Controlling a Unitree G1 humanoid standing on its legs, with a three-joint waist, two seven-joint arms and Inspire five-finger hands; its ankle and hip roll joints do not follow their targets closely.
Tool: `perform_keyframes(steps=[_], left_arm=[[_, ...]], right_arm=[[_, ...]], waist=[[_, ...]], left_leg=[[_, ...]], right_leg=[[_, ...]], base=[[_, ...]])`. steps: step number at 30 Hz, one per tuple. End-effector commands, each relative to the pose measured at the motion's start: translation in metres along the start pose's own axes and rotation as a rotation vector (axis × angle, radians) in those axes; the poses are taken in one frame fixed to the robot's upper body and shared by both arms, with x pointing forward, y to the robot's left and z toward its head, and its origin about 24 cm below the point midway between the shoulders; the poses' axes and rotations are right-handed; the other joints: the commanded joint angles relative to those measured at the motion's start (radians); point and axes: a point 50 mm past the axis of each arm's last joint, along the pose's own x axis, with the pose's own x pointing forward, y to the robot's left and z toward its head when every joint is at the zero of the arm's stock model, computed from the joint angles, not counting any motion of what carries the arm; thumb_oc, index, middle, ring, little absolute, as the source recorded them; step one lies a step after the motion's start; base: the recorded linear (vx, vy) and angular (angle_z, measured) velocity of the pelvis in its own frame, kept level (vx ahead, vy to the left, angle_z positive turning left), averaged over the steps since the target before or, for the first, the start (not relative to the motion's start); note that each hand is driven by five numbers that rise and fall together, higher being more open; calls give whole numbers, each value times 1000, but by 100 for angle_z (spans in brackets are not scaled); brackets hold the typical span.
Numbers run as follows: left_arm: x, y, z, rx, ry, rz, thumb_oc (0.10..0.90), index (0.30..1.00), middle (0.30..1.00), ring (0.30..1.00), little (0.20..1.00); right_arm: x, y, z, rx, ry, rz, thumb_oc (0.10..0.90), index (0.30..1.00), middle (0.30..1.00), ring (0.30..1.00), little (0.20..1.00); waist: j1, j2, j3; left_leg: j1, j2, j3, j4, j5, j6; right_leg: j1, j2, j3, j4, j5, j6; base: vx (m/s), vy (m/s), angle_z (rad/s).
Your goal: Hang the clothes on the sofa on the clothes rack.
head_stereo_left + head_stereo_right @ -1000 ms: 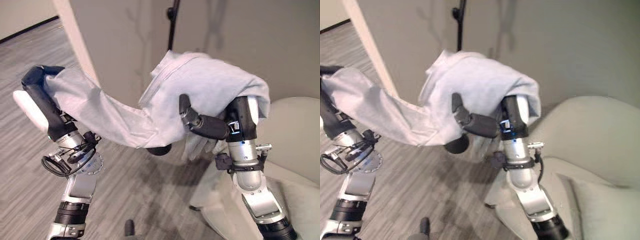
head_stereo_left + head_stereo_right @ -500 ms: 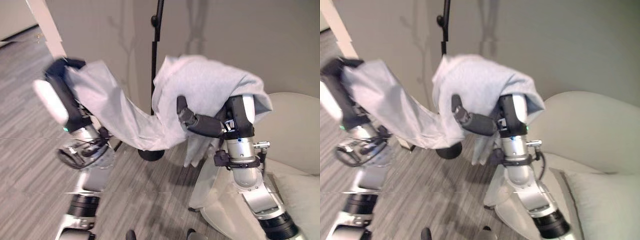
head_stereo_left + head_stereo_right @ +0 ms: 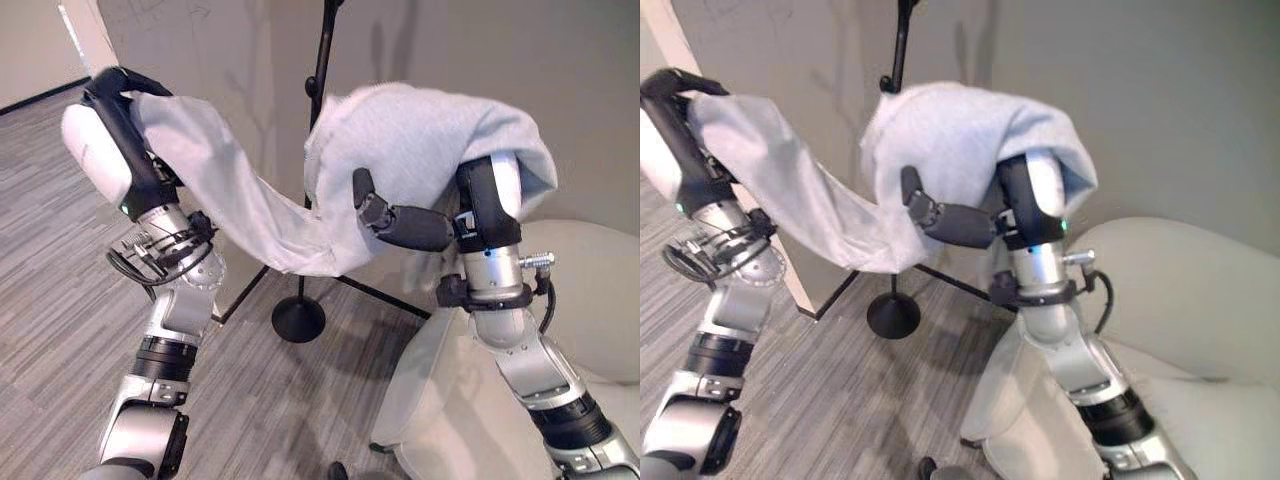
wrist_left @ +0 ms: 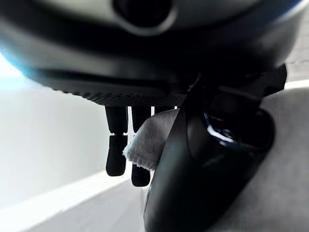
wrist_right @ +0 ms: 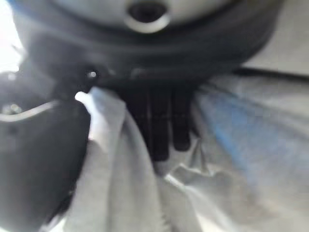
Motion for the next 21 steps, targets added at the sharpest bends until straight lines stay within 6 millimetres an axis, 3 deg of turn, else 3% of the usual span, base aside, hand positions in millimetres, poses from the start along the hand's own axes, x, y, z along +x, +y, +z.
perform_keyframes(steps=[1, 2, 4, 5, 6, 9, 11, 13, 15, 18, 21], left_arm=[[22, -1, 33, -27, -200, 46, 400, 300, 300, 300, 300], [22, -4, 35, -31, -202, 37, 400, 300, 300, 300, 300], [23, -6, 37, -40, -201, 36, 400, 300, 300, 300, 300], [27, -9, 38, -23, -194, 34, 400, 300, 300, 300, 300], [27, -9, 38, -23, -195, 34, 400, 300, 300, 300, 300], [35, -8, 40, -10, -225, 48, 400, 300, 300, 300, 300], [41, -7, 39, 22, -242, 49, 400, 300, 300, 300, 300], [44, -4, 36, 37, -242, 63, 400, 300, 300, 300, 300], [50, 1, 27, 88, -221, 77, 400, 300, 300, 300, 300], [68, 6, 19, 177, -205, 102, 400, 300, 300, 300, 300], [78, 9, 20, 179, -192, 115, 400, 300, 300, 300, 300]], right_arm=[[22, -19, 25, 22, -180, -140, 400, 300, 300, 300, 300], [26, -22, 22, -6, -175, -156, 400, 300, 300, 300, 300], [27, -24, 20, -19, -173, -166, 400, 300, 300, 300, 300], [31, -26, 24, -26, -189, -184, 400, 300, 300, 300, 300], [31, -26, 24, -27, -190, -184, 400, 300, 300, 300, 300], [38, -28, 27, -33, -216, -201, 400, 300, 300, 300, 300], [44, -29, 24, -64, -214, -201, 400, 300, 300, 300, 300], [49, -28, 25, -74, -226, -204, 400, 300, 300, 300, 300], [54, -29, 28, -141, -253, -192, 400, 300, 300, 300, 300], [65, -30, 27, -224, -264, -194, 400, 300, 300, 300, 300], [70, -33, 24, -285, -250, -203, 400, 300, 300, 300, 300]], waist=[[14, -41, -133], [20, -50, -119], [18, -54, -113], [28, -62, -112], [27, -64, -114], [57, -51, -97], [64, -56, -90], [69, -53, -93], [76, -35, -115], [65, -6, -157], [63, 2, -164]], left_leg=[[-13, -67, 58, 375, -182, 25], [-82, -39, 65, 471, -141, 25], [-116, -20, 79, 480, -142, 31], [-169, -20, 91, 359, -174, 46], [-164, -24, 92, 346, -169, 47], [-230, -43, 48, 160, -29, 18], [-250, -35, 54, 138, 5, 5], [-250, -36, 52, 134, 7, 1], [-217, -39, 27, 69, -5, 0], [-123, -58, 61, -2, -10, 18], [-106, -71, 82, -11, -22, 29]], right_leg=[[-34, 23, -2, -136, 118, 52], [-7, 16, -11, -147, 98, 37], [0, 6, -20, -147, 89, 35], [19, -21, -20, -147, 74, 43], [18, -25, -20, -146, 72, 45], [48, -23, -1, -137, 46, 37], [68, -28, 13, -138, 35, 35], [80, -34, 25, -139, 29, 37], [98, -45, 42, -144, 17, 45], [107, -74, 70, -150, 6, 67], [107, -97, 78, -149, 6, 83]], base=[[111, -166, 20], [23, -66, 23], [96, 2, 39], [156, 66, 57], [199, 89, 47], [131, 85, -8], [164, 77, -44], [184, 110, -34], [281, 201, -50], [293, 253, -47], [178, 197, -12]])
